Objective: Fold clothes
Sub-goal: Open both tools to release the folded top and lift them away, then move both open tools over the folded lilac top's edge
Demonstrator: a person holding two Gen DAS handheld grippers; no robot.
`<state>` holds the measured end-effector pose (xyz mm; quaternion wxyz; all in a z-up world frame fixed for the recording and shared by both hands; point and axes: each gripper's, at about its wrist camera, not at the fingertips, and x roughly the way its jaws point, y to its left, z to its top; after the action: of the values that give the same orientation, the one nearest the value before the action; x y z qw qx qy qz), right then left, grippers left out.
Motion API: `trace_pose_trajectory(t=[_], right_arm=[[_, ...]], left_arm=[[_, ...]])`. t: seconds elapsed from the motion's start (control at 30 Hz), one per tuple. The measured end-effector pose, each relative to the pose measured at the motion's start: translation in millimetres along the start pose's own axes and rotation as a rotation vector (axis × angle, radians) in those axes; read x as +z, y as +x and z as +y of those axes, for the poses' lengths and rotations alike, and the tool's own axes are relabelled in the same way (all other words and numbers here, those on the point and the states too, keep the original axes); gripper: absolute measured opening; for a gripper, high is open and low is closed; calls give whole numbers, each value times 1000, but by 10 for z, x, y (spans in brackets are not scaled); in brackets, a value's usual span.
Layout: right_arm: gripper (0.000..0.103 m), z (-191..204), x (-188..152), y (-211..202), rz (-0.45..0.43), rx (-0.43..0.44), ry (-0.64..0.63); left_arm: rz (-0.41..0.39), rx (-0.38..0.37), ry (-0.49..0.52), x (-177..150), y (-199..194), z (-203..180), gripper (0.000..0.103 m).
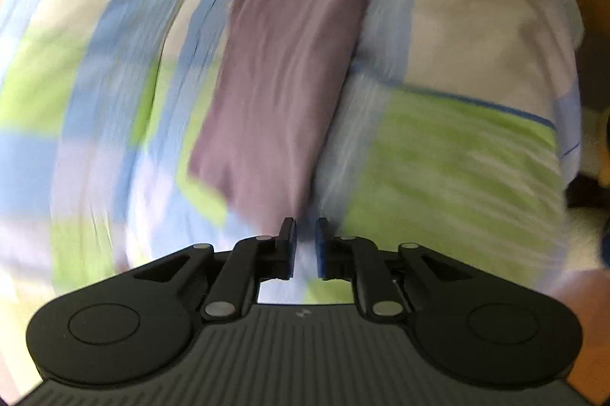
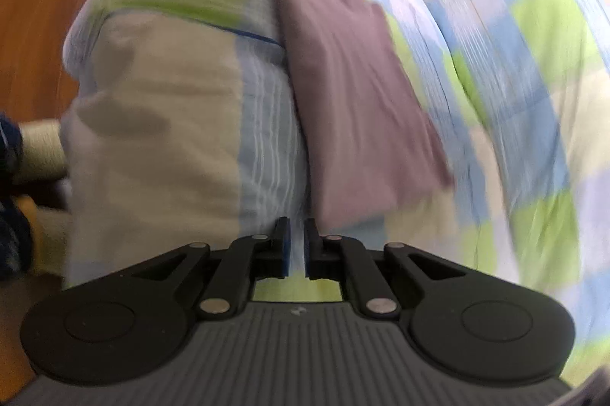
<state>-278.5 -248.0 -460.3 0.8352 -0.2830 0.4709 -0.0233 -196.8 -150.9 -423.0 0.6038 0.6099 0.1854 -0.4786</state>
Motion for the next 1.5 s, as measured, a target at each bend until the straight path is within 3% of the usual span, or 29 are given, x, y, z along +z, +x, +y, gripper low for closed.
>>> trace_pose_trajectory(t=[0.07, 0.13, 0.17, 0.23, 0.33, 0.43, 0.53, 0.63, 0.7, 0.77, 0.87, 0.93, 1.0, 1.07, 1.17, 1.23, 1.3, 1.5], right_arm=[[18, -181, 8, -138, 4, 33, 197], [22, -426, 25, -270, -23, 75, 448], [23, -571, 43, -304, -70, 102, 596], [23, -781, 97, -264, -185, 156, 848], [23, -898, 179, 28, -301, 257, 1161], [15, -778, 166, 426, -251, 313, 1298], [0, -702, 6, 578, -166, 278, 1347], [5, -764, -141, 405, -147, 173, 1343], [9, -855, -187, 320, -168, 124, 1351], [10, -1018, -128, 339, -222, 108, 1365], [11, -1239, 35, 613, -264, 137, 1327], [16, -1365, 99, 837, -254, 169, 1304], [16, -1452, 88, 1005, -192, 155, 1296], [16, -1517, -19, 1047, -132, 79, 1322], [22, -1570, -227, 822, -67, -73, 1390], [28, -1552, -344, 680, -87, -75, 1447], [31, -1463, -378, 500, -91, -71, 1432], [38, -1117, -196, 193, -75, -20, 1296]], left_arm=[[17, -41, -235, 42, -95, 305, 21], [-10, -104, -493, 130, -159, 610, 33], [-43, -144, -594, 182, -154, 708, 42], [-113, -233, -780, 331, -41, 829, 43], [-141, -292, -885, 459, 240, 775, 43], [-42, -258, -889, 311, 517, 605, 46], [-62, -205, -866, 105, 391, 609, 47], [-95, -124, -823, 131, 248, 754, 42], [-158, -153, -848, 260, 327, 977, 46], [-157, -172, -826, 388, 492, 1038, 46], [-95, -220, -833, 487, 898, 1101, 47], [-41, -265, -925, 343, 1105, 1162, 49], [-17, -236, -999, 214, 1076, 1236, 50], [42, -170, -1025, 131, 1022, 1288, 50], [150, -168, -1094, 38, 964, 1380, 53], [233, -191, -1126, 35, 931, 1414, 57], [289, -200, -1123, 104, 911, 1424, 68], [282, -205, -1072, 276, 782, 1411, 76]])
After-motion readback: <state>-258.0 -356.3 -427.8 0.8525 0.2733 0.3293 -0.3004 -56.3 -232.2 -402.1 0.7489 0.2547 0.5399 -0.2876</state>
